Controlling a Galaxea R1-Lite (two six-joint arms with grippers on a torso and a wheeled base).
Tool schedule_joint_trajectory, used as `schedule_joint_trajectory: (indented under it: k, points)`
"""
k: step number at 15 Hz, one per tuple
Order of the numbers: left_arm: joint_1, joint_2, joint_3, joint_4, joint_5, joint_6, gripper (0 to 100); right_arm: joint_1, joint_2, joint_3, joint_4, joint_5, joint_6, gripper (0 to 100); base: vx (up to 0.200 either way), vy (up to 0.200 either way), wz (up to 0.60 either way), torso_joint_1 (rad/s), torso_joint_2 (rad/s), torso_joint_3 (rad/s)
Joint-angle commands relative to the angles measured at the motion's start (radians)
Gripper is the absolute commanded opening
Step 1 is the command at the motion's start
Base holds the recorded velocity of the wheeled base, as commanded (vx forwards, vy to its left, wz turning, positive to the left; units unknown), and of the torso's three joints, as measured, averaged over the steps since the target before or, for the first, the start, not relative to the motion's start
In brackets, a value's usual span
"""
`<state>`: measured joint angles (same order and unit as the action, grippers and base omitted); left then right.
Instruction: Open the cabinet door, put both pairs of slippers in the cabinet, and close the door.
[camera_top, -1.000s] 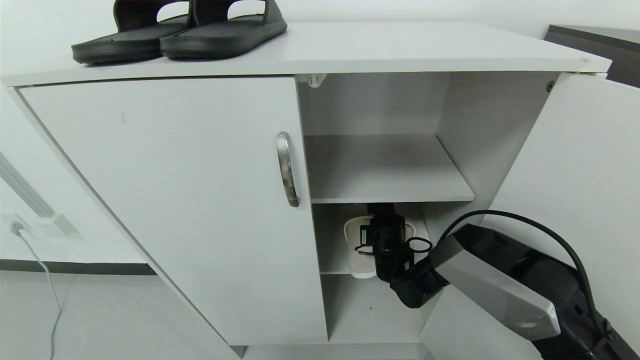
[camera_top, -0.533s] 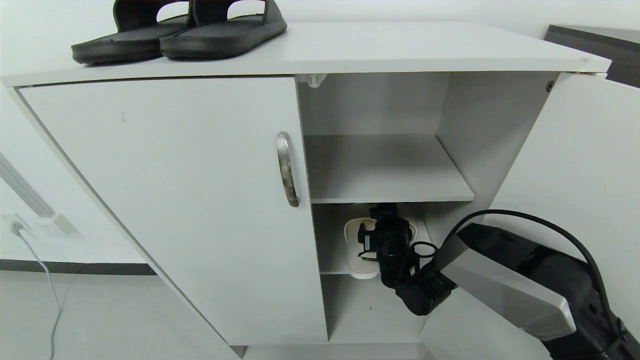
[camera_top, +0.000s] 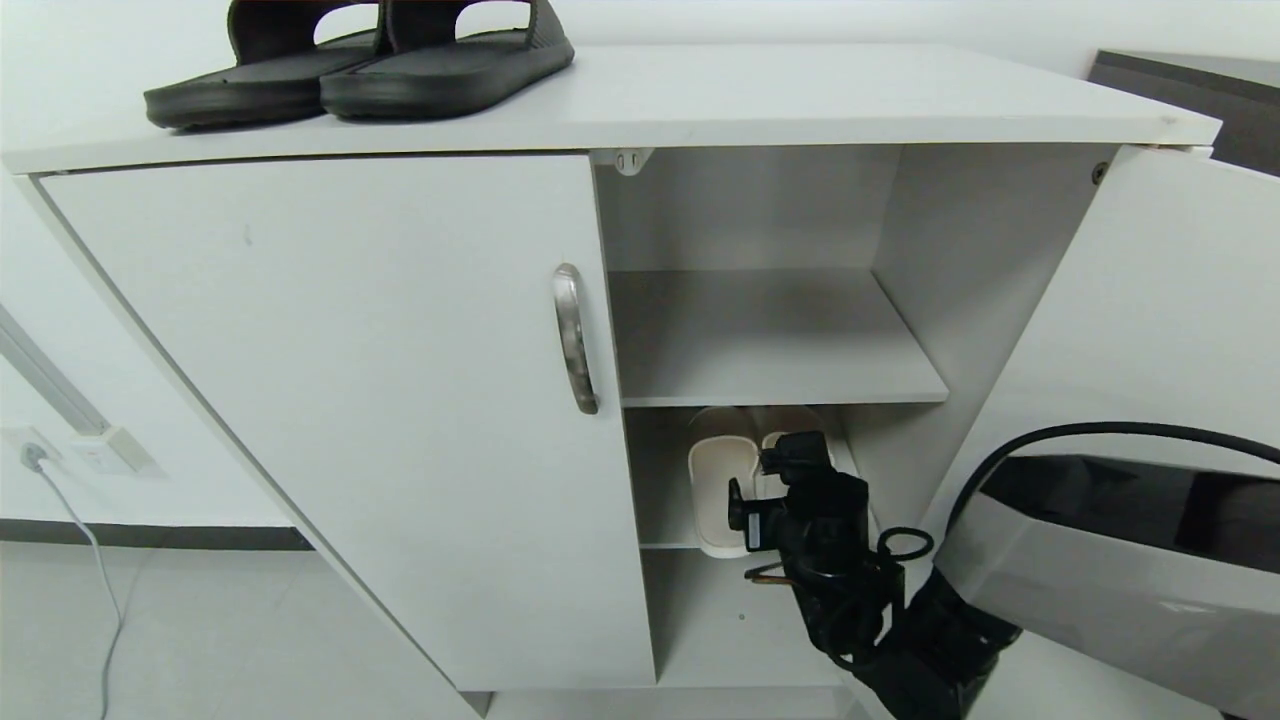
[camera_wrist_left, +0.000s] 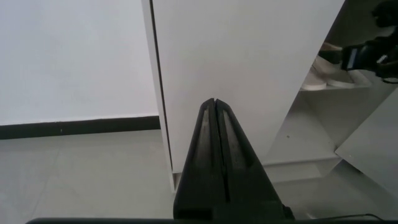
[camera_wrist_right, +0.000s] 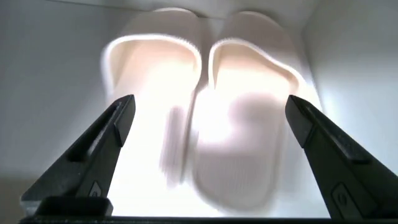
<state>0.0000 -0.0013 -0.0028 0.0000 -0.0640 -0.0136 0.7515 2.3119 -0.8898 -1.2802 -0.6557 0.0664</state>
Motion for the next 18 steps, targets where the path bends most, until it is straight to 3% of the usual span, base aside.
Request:
schedule_joint_trajectory:
  k: [1, 7, 14, 18]
  points:
    - [0.0, 0.001, 0.0, 0.0, 0.001, 0.0, 0, 0.068, -0.115, 0.186, -0.117, -0.007, -0.011, 100, 0.0, 0.0, 0.0, 0.0, 0.0, 0.0]
    - [0.0, 0.001, 0.0, 0.0, 0.0, 0.0, 0, 0.094, -0.128, 0.212, -0.12, -0.007, -0.016, 100, 0.0, 0.0, 0.0, 0.0, 0.0, 0.0]
    - [0.0, 0.001, 0.0, 0.0, 0.0, -0.002, 0, 0.098, -0.108, 0.213, -0.134, -0.008, -0.014, 100, -0.2, 0.0, 0.0, -0.001, 0.0, 0.002]
    - [0.0, 0.001, 0.0, 0.0, 0.001, 0.003, 0, 0.097, -0.108, 0.213, -0.131, -0.001, -0.034, 100, 0.0, 0.0, 0.0, 0.0, 0.0, 0.0]
